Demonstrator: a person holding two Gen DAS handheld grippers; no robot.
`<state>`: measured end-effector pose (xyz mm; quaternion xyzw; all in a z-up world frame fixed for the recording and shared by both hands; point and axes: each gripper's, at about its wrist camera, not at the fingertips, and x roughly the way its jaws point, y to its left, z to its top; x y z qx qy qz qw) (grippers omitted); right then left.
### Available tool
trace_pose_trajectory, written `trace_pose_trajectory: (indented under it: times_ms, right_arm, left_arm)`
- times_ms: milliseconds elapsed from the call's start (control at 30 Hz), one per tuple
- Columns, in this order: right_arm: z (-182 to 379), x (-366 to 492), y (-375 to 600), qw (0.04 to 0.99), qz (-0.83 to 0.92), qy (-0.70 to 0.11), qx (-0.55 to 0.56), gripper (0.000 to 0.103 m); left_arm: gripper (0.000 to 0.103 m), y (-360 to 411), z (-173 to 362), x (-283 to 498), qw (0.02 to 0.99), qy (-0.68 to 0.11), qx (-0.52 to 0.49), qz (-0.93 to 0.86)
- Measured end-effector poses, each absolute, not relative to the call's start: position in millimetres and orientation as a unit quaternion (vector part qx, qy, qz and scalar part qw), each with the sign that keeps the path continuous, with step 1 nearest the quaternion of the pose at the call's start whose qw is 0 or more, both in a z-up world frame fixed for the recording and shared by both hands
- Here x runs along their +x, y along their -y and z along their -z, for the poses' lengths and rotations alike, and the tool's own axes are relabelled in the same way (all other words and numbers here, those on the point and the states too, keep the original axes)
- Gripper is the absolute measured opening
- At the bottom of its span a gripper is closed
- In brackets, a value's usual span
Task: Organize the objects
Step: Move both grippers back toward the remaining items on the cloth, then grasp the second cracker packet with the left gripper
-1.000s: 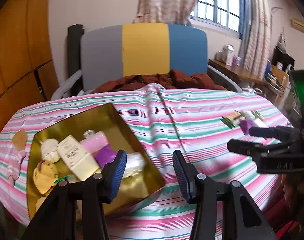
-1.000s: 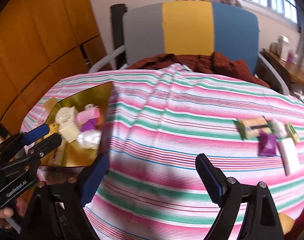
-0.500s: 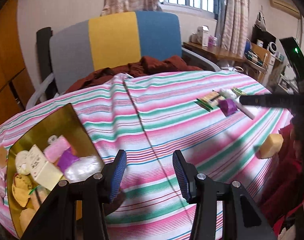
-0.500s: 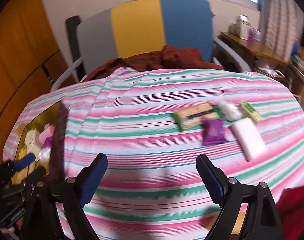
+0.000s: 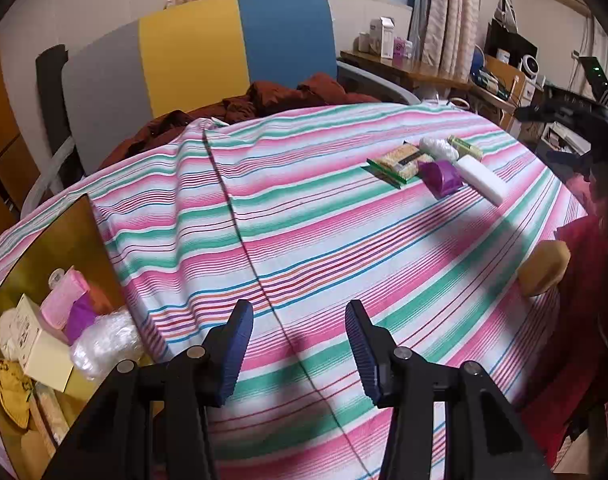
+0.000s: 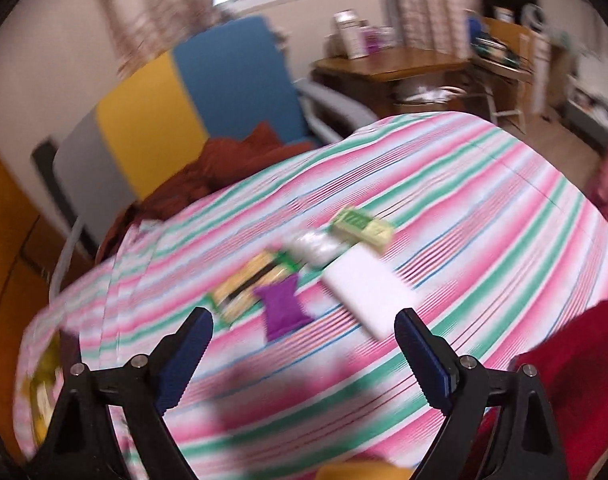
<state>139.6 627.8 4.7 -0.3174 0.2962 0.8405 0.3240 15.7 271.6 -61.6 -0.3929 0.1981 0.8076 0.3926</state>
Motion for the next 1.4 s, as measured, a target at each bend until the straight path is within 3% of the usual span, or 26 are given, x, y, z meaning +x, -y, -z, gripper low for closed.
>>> trace_pose_trajectory:
  times_ms: [333, 1067, 1400]
  right_arm:
    - [21, 177, -672, 0.322, -0.816, -0.414, -0.244, 0.097]
    - [29, 178, -675, 0.273, -0.823, -0.448, -0.218, 0.102]
    - [32, 175, -674, 0.266, -0.823, -0.448, -0.226, 0.102]
  left_arm:
    - [0.049, -335, 69, 4, 0.428, -0.233, -0.377, -0.787]
    - [0.051, -513, 108, -19, 0.581, -0.380, -0.298, -0.655]
    - [0.051, -547, 118, -31, 0.603, -0.375, -0.302, -0.636]
